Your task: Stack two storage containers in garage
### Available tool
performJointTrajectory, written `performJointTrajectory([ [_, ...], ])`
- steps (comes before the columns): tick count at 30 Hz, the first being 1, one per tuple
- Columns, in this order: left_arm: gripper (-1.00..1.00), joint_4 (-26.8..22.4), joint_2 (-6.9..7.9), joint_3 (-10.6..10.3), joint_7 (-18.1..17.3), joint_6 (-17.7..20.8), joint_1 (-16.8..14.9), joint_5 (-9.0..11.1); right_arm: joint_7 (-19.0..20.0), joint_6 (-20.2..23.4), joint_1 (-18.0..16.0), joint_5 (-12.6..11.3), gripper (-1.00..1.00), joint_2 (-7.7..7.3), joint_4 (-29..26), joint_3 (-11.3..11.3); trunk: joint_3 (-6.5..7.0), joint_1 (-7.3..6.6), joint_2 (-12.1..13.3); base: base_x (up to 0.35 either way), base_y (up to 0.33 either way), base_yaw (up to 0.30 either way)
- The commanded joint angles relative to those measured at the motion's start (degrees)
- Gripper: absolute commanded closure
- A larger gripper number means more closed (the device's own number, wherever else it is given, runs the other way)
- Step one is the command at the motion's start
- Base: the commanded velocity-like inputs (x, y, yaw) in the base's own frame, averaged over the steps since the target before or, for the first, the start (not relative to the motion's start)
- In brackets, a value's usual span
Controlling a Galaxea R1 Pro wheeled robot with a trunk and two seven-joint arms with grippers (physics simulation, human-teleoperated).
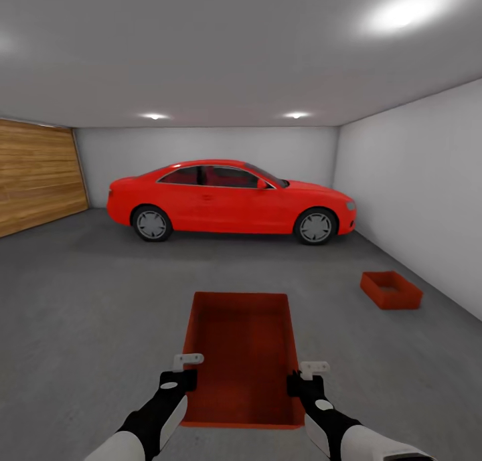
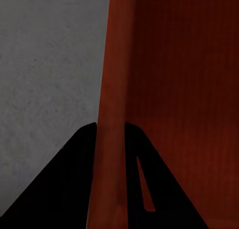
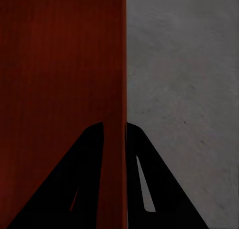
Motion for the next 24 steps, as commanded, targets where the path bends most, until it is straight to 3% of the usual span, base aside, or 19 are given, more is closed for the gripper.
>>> performJointTrajectory([
  [1, 1.00, 0.0, 0.10, 1.1, 0.6, 0.4, 0.0, 0.8, 0.1, -3.6, 0.0, -0.4, 1.00, -0.59, -0.1, -0.5, -0.01, 0.05, 0.0, 0.321, 0.000, 0.000],
  [24, 1.00, 0.1, 0.10, 1.1, 0.6, 0.4, 0.0, 0.8, 0.1, -3.6, 0.0, -0.5, 1.00, -0.58, -0.1, -0.5, -0.01, 0.05, 0.0, 0.321, 0.000, 0.000],
])
